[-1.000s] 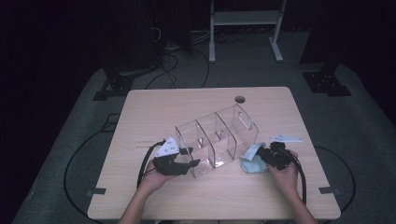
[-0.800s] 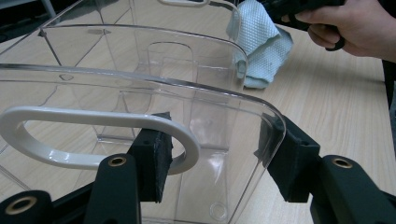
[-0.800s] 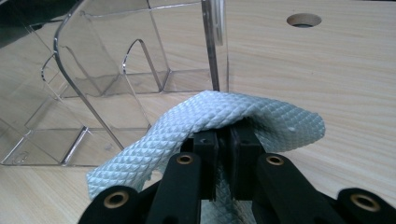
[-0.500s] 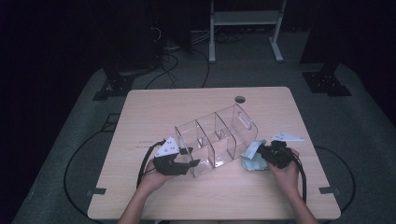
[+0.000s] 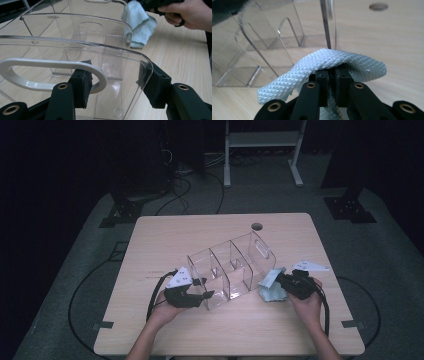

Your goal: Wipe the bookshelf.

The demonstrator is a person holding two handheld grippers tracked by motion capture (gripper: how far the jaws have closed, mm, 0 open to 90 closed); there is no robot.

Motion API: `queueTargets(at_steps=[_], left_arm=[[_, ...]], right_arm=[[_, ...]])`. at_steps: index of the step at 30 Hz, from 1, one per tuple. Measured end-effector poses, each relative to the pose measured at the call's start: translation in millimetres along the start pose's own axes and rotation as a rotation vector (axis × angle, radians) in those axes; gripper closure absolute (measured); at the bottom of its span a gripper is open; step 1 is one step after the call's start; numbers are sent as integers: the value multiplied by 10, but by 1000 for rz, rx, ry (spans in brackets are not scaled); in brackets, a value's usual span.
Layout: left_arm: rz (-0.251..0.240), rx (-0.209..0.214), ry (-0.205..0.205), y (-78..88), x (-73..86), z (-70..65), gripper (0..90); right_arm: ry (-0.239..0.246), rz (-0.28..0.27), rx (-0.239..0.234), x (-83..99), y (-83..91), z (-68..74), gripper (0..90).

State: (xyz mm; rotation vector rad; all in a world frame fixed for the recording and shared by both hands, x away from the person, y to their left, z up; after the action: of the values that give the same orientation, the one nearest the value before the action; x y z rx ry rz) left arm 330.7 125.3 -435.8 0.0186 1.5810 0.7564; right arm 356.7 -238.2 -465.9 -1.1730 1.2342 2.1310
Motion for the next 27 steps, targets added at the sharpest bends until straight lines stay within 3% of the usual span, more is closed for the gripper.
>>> queueTargets(at_steps=[2, 8, 14, 20, 27], left_arm=[[0, -1, 0, 0, 0, -1, 454], [1, -2, -1, -2, -2, -3, 455], [1, -4, -3, -4, -3, -6, 455], [3, -5, -4, -3, -3, -7, 455], [2, -3, -6, -8, -5, -5, 454]], right_arm=[[-5, 2, -4, 3, -5, -4, 832], [-30, 110, 8, 173, -192, -88, 832], [-73, 17, -39, 41, -44, -38, 832], [-57, 115, -6, 195, -219, -89, 832], [-21, 4, 0, -26, 6, -16, 831]])
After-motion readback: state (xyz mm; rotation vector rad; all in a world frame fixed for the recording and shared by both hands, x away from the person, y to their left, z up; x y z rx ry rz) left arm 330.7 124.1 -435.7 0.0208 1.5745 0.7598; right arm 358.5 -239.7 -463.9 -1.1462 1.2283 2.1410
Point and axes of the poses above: each handheld gripper's, and its own axes: y roughly backward along the jaws, x roughly out of its underside, z roughly to its left, the point moved 2 cm from there along -y, roughly forward along the jaws, and after that the axes turned 4 degrees about -y, right-handed, at the moved point
